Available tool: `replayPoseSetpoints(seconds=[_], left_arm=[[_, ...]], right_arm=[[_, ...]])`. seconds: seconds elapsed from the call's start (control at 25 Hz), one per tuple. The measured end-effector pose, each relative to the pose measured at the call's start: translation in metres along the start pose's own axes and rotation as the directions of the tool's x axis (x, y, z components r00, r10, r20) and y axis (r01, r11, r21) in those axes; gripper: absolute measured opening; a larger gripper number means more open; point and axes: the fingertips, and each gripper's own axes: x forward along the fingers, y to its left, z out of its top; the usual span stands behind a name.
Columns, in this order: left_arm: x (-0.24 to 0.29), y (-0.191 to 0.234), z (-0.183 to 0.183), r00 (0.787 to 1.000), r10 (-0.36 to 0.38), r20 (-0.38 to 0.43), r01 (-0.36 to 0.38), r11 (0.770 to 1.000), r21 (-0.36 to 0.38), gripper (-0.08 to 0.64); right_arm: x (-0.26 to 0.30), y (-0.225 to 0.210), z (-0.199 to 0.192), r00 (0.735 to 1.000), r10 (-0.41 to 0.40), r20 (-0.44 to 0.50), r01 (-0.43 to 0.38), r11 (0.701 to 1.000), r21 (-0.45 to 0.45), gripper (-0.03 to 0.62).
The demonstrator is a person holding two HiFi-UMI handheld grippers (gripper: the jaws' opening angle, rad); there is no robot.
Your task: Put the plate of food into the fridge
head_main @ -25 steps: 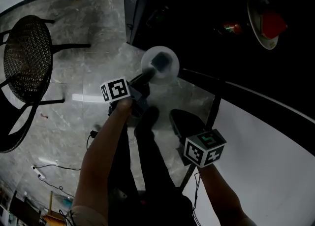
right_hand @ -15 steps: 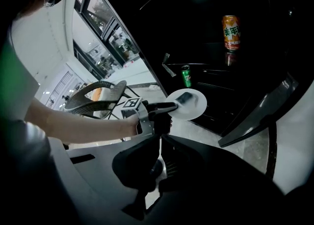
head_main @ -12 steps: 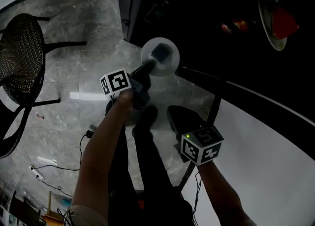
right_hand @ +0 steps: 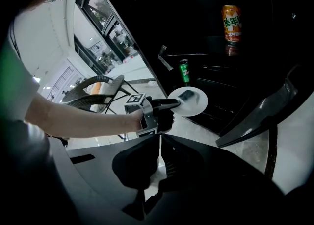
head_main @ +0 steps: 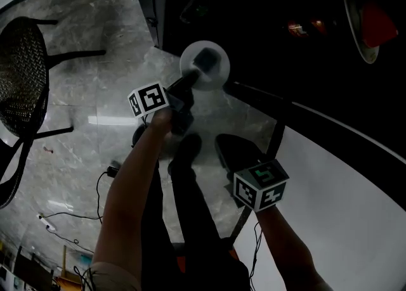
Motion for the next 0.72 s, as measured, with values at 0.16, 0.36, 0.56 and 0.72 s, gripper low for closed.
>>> replayPoseSetpoints(seconds=[0.16, 0.36, 0.56, 0.72], left_arm=[[0.012, 0.008, 0.001, 1.000, -0.005, 0.012, 0.005, 1.000, 0.005, 0.021], [0.023, 0.015, 0.003, 1.000, -0.005, 0.021, 0.005, 1.000, 0.005, 0.021], [0.030, 0.024, 0.008, 0.999, 0.008, 0.041, -0.008, 1.000, -0.004, 0.021], [0.035, 0.027, 0.012, 0.999, 0.004, 0.051, -0.004, 1.000, -0.007, 0.021]], right_arm=[[0.008, -0.006, -0.006, 1.000, 0.008, -0.004, -0.008, 1.000, -0.003, 0.028], [0.013, -0.012, -0.016, 1.000, 0.010, -0.017, -0.010, 1.000, 0.005, 0.028], [0.013, -0.021, -0.021, 1.000, 0.001, -0.028, -0.001, 1.000, 0.008, 0.028], [0.013, -0.028, -0.020, 1.000, -0.006, -0.030, 0.007, 1.000, 0.016, 0.028]])
